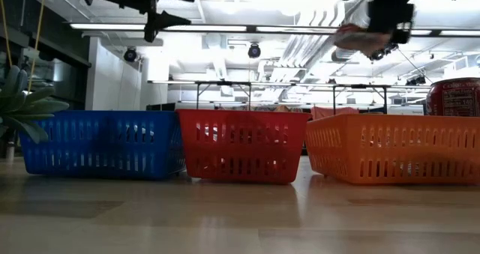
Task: Sort candy
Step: Put the orange candy pack into the orange bin
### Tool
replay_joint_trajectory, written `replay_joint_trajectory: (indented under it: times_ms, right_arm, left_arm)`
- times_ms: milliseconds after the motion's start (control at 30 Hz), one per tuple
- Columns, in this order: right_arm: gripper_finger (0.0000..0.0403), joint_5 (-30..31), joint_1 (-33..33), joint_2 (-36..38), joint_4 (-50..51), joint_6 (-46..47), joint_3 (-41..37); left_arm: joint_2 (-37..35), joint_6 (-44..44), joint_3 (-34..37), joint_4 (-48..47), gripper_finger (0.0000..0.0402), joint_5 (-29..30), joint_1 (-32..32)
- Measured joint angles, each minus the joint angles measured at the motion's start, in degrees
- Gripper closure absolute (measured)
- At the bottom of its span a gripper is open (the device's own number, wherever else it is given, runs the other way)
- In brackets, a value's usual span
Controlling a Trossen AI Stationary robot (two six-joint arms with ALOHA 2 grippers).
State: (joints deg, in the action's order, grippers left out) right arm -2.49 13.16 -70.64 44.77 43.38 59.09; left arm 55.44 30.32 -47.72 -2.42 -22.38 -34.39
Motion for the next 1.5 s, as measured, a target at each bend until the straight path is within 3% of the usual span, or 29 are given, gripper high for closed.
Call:
replay_joint_trajectory:
  times_ms: [133, 233, 600, 733, 1000, 1100, 1300, 1500]
  right_arm:
    - [0.0403, 5.02, 7.33, -2.85, 1.11, 1.82, -0.01]
    - [0.0403, 8.25, 10.82, -4.91, 2.03, 3.35, 0.0]
    - [0.0402, 9.48, 13.5, -9.82, 3.14, 5.52, 0.0]
    - [0.0381, 9.45, 12.06, -10.07, 4.38, 4.18, 0.0]
    - [0.024, 6.39, 10.34, -9.96, 5.62, -2.87, 1.41]
    - [0.0205, 6.4, 9.95, -9.96, 9.97, -4.6, 4.38]
    - [0.0187, 19.67, 5.77, -9.58, 27.49, 5.97, 9.53]
    - [0.0187, 26.16, -6.72, -6.28, 32.61, 14.02, 3.97]
  left_arm:
    - [0.0, 3.81, 0.0, 0.18, 0.0176, 1.8, 4.97]
    - [0.0, 5.92, 0.0, 0.2, 0.0176, 6.45, 9.81]
    - [0.0, 8.56, 0.0, 1.24, 0.0176, 22.09, 23.36]
    - [0.0, 8.31, 0.0, 2.21, 0.0176, 23.32, 23.53]
    - [0.0, 6.5, 0.0, 2.76, 0.0176, 23.32, 21.88]
    - [0.0, 5.21, 0.0, 2.76, 0.0176, 23.31, 21.26]
    - [0.04, 3.64, 0.0, 2.68, 0.0176, 23.31, 18.43]
    - [0.04, 1.69, 0.0, -0.15, 0.0176, 23.23, 15.07]
